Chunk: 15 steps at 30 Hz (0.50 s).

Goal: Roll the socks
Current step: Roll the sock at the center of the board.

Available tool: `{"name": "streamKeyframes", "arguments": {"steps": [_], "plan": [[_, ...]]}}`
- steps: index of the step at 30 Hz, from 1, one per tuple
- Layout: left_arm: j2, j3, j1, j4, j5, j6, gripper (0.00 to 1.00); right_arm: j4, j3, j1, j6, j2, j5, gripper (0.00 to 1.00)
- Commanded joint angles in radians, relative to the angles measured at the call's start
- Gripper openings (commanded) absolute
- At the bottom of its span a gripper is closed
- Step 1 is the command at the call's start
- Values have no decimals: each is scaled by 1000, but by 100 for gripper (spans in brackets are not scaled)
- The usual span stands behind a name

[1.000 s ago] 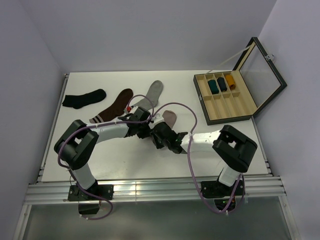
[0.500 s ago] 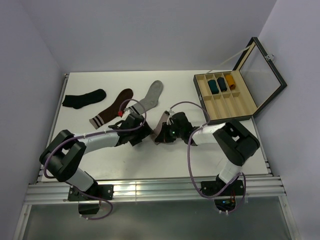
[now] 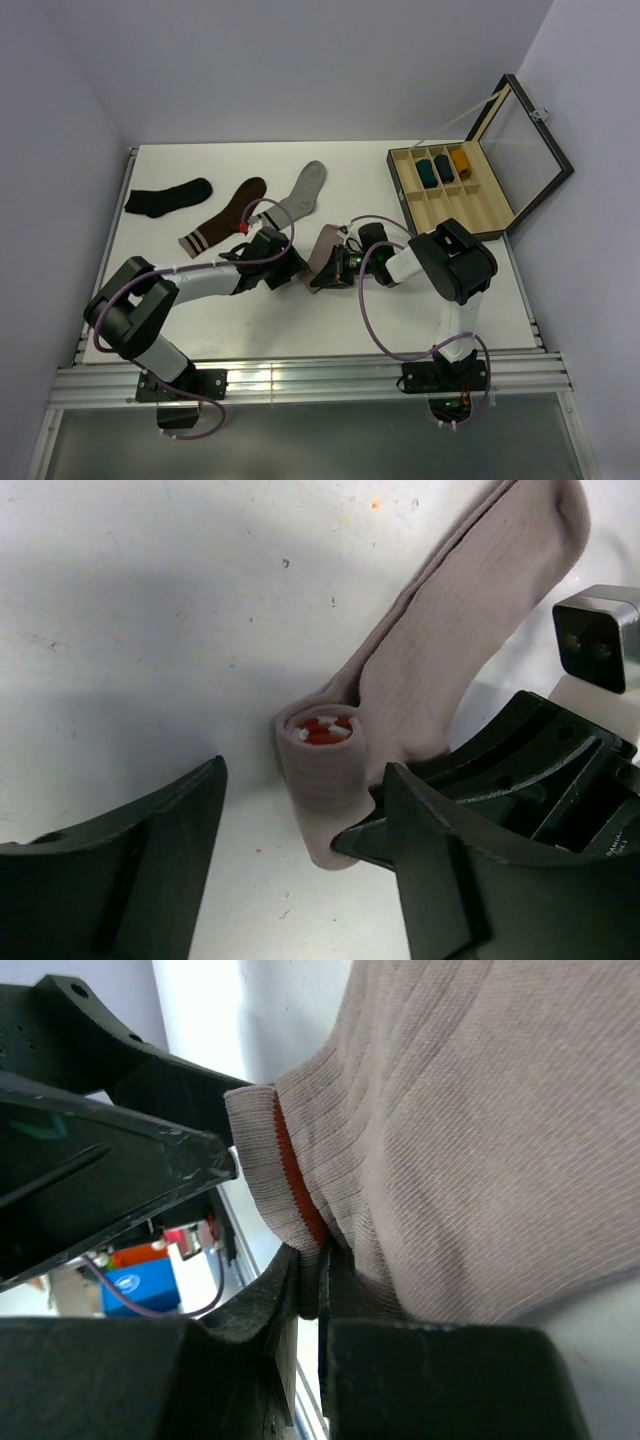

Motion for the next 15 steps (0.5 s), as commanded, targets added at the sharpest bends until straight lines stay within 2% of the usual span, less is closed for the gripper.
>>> {"name": "streamKeyframes", "arguments": {"steps": [1, 10, 15], "plan": [[32, 48, -2, 7, 10, 14, 68, -63, 22, -11, 9, 33, -37, 6], [79, 62, -4, -14, 18, 7, 49, -103, 43, -23, 6, 50, -37, 7], [101, 79, -7, -53, 18, 10, 34, -161, 57, -23, -28, 23, -4, 9]]}}
